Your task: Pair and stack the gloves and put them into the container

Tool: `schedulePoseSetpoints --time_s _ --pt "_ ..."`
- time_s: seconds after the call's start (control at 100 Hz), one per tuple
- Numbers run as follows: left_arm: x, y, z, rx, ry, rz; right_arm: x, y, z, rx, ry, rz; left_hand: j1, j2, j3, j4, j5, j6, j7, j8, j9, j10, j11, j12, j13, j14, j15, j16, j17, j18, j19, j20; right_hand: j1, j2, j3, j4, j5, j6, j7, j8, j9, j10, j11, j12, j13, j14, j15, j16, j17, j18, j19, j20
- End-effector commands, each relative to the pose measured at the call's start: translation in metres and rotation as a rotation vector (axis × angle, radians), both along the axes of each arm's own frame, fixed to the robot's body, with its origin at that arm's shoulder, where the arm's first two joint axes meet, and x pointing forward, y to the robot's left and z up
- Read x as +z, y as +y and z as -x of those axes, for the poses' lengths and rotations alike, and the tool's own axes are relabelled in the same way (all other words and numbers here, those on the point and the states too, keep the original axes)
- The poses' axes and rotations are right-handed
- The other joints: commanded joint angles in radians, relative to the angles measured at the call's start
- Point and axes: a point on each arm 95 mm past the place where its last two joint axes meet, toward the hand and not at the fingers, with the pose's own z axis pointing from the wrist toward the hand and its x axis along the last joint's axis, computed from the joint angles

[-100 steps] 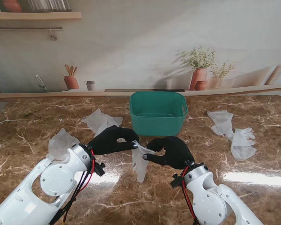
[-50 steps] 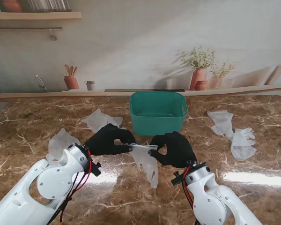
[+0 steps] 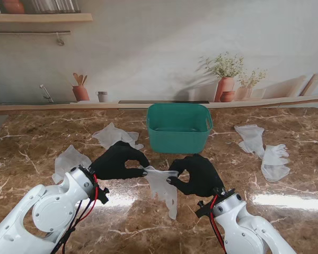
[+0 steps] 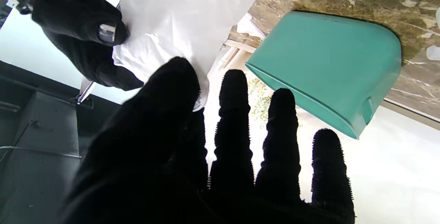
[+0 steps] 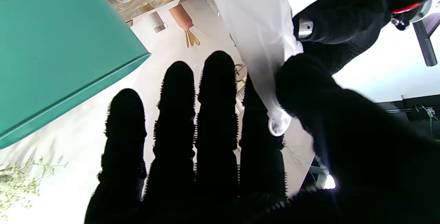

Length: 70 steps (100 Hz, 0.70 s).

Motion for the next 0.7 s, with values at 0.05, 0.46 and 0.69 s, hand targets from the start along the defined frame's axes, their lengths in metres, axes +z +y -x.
schedulePoseSetpoints --time_s 0.05,0.46,0.69 --pt "-0.003 0.001 0.012 -0.031 0.038 0.038 -0.005 0.0 0.014 0.015 0.039 -0.007 -0.016 0.042 -0.008 -0.01 -0.01 -0.013 0.061 0.074 0.025 0.014 -0.015 -0.142 0.025 -0.024 -0.011 -0.032 -0.005 -0.008 0.002 0.031 -0.003 0.018 0.032 -0.009 0.037 -0.032 0.005 -0.026 0.026 -0.004 -0.002 -0.011 0.049 -0.01 0.012 0.011 0.009 -0.002 0.04 0.034" --pt "0.0 0.012 0.044 -0.146 0.153 0.057 -0.004 -0.001 0.042 0.088 0.134 -0.038 -0.052 0.12 0.047 -0.026 -0.144 0.053 0.118 0.167 0.241 0.032 0.098 -0.261 0.229 0.021 0.135 0.015 0.069 0.005 0.131 0.092 -0.011 0.031 0.029 0.007 0.033 -0.019 0.032 -0.056 0.091 0.022 -0.037 -0.084 0.145 0.019 0.031 0.006 0.099 0.02 0.133 0.037" --pt "0.0 0.021 0.056 -0.187 0.205 0.04 -0.007 0.003 0.047 0.153 0.196 -0.039 -0.044 0.121 0.033 -0.021 -0.15 0.069 0.123 0.177 0.264 0.03 0.118 -0.261 0.268 0.001 0.156 0.02 0.083 0.0 0.157 0.101 -0.006 0.038 0.018 0.007 0.022 -0.004 0.029 -0.055 0.169 0.041 -0.085 -0.191 0.229 0.031 0.014 -0.023 0.167 0.028 0.174 0.009"
